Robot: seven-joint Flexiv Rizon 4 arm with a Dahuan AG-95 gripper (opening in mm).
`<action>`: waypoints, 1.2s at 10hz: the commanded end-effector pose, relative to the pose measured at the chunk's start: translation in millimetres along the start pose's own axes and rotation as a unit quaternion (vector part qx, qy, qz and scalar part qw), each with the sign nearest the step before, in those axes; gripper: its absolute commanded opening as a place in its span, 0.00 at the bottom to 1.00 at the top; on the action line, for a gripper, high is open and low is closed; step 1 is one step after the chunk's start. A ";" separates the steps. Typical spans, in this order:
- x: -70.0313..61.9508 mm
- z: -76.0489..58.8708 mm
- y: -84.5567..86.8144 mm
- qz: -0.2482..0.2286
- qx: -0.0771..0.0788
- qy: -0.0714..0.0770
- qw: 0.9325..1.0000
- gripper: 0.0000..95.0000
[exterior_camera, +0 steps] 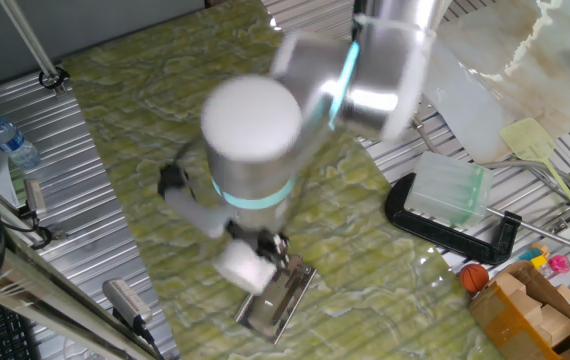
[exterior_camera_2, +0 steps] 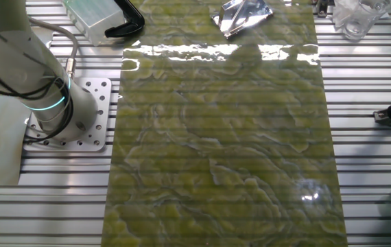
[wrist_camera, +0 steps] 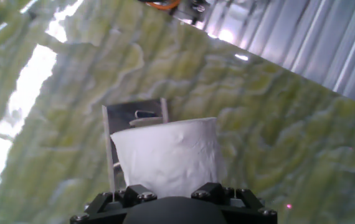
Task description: Take the roll of paper down from the shelf
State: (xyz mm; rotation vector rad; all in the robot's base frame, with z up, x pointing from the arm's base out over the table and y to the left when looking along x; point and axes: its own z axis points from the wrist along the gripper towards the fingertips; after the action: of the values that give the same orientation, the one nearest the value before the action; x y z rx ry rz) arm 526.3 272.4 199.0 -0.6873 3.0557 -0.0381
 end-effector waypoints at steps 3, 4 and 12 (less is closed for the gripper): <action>15.4 14.2 -52.5 -0.006 0.013 0.004 1.000 0.00; 16.5 16.5 -67.6 -0.015 0.020 0.007 1.000 0.00; 55.7 23.0 -113.1 -0.027 0.036 0.015 0.999 0.00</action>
State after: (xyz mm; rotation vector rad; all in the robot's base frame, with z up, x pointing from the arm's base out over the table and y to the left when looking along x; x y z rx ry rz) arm 523.1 145.7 179.1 -0.7713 3.0451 -0.1619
